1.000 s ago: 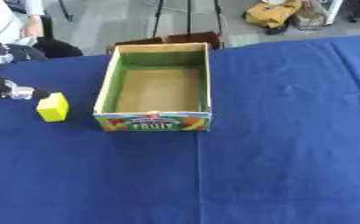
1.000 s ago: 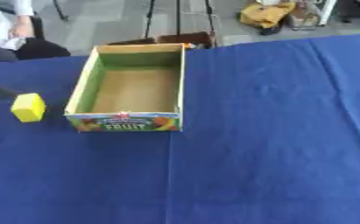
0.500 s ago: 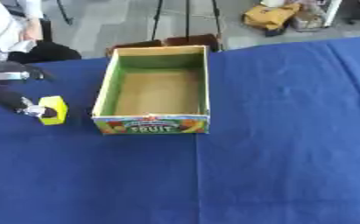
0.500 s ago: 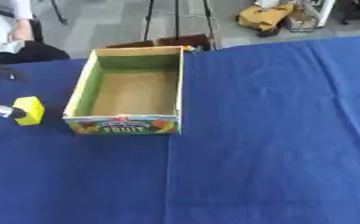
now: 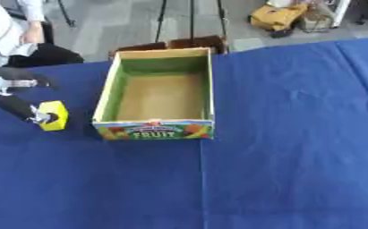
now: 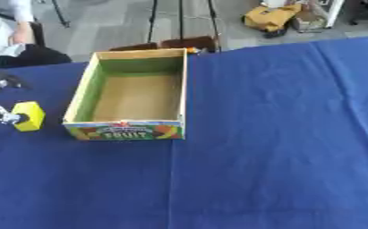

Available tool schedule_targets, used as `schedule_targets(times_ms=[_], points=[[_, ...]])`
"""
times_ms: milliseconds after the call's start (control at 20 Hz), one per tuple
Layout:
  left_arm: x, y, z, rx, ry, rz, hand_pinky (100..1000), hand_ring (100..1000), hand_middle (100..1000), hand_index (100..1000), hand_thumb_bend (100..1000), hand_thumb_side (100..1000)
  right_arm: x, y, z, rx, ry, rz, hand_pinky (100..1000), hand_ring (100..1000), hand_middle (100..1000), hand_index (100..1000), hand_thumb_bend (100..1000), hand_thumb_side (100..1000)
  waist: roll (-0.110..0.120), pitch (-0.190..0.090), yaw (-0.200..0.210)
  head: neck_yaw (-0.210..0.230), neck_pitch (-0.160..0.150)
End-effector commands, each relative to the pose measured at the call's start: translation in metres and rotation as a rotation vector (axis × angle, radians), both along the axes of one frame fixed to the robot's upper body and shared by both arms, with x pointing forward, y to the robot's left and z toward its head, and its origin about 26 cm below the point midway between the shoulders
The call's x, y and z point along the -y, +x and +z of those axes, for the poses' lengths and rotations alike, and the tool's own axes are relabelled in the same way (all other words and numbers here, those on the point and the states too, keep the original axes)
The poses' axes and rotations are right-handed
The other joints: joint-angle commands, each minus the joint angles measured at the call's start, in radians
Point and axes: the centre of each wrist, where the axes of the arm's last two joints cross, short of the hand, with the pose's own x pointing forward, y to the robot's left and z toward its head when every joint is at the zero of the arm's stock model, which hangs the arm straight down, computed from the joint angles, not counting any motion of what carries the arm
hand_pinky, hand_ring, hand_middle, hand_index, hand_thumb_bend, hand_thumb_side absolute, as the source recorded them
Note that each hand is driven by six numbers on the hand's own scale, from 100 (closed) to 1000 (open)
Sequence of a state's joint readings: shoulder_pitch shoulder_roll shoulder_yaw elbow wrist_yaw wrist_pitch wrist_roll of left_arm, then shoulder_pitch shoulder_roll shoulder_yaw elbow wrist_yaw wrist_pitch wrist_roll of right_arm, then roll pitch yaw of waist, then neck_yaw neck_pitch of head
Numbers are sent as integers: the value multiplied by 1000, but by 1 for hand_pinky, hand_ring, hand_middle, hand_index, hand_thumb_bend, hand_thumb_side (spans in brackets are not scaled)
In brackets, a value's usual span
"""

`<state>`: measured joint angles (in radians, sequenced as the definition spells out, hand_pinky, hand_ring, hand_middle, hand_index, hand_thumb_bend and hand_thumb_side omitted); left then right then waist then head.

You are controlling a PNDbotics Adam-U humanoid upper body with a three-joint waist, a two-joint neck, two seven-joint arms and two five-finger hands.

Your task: Pick up objects on the table and place them in the box.

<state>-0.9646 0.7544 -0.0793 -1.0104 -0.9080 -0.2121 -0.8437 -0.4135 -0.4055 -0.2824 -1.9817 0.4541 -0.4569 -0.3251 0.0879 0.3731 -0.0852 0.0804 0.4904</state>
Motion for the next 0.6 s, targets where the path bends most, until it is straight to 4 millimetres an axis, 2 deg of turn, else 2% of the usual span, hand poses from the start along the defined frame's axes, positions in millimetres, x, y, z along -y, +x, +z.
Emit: schedule_targets(times_ms=[50, 600], points=[[-11, -4, 17, 31, 6, 46, 892, 1000, 1000, 1000, 244, 535, 1, -4, 12, 32, -32, 4, 701, 695, 640, 798, 100, 1000, 12, 1, -2, 8, -20], [-23, -2, 11, 20, -48, 102, 896, 1000, 1000, 1000, 350, 577, 1, -5, 14, 36, -32, 6, 702, 692, 627, 780, 100, 1000, 19, 30, -13, 24, -43]])
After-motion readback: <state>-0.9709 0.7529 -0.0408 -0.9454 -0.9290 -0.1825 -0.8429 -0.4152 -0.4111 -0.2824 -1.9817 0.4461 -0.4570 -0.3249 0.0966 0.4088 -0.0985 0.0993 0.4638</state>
